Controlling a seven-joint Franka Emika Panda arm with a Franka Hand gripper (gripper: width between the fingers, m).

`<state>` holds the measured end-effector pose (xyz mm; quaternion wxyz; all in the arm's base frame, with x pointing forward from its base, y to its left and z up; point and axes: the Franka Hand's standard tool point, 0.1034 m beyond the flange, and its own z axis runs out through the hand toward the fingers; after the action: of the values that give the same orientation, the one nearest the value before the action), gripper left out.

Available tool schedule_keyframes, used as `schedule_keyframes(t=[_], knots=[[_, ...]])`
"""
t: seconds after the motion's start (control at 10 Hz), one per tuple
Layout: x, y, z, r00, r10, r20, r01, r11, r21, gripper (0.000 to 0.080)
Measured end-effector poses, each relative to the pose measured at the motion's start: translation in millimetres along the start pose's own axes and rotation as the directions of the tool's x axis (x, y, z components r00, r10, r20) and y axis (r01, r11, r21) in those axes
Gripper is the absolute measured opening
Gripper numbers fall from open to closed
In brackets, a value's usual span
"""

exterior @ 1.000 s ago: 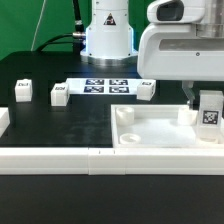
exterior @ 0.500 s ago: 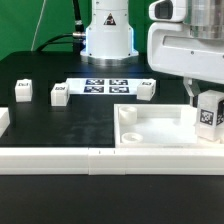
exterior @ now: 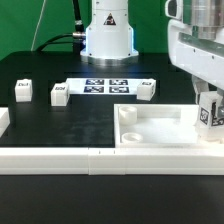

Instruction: Assemble one leg

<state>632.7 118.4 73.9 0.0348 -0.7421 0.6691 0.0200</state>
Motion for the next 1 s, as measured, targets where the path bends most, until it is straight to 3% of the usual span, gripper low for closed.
schedule_keyframes(t=[0.2,0.5,0.6,0.7,0.8,1.0], knots=[[-1.1,0.0,0.5,0.986,0.168,0.005,-0.168,0.986,0.001,0.0292],[-1.4,0.5,0.8,0.976,0.216,0.021,-0.216,0.976,-0.005,0.0292],[-1.9,0.4,0.8,0.978,0.207,0.022,-0.207,0.978,-0.005,0.0459],[-2.4,0.3,0.7,0.987,0.157,0.023,-0.157,0.988,-0.003,0.0459],[-2.9,0.0,0.7,0.99,0.138,0.024,-0.138,0.99,-0.002,0.0603],[-3.0,-0.8,0.3,1.0,-0.015,0.023,0.015,1.0,0.006,0.0646]])
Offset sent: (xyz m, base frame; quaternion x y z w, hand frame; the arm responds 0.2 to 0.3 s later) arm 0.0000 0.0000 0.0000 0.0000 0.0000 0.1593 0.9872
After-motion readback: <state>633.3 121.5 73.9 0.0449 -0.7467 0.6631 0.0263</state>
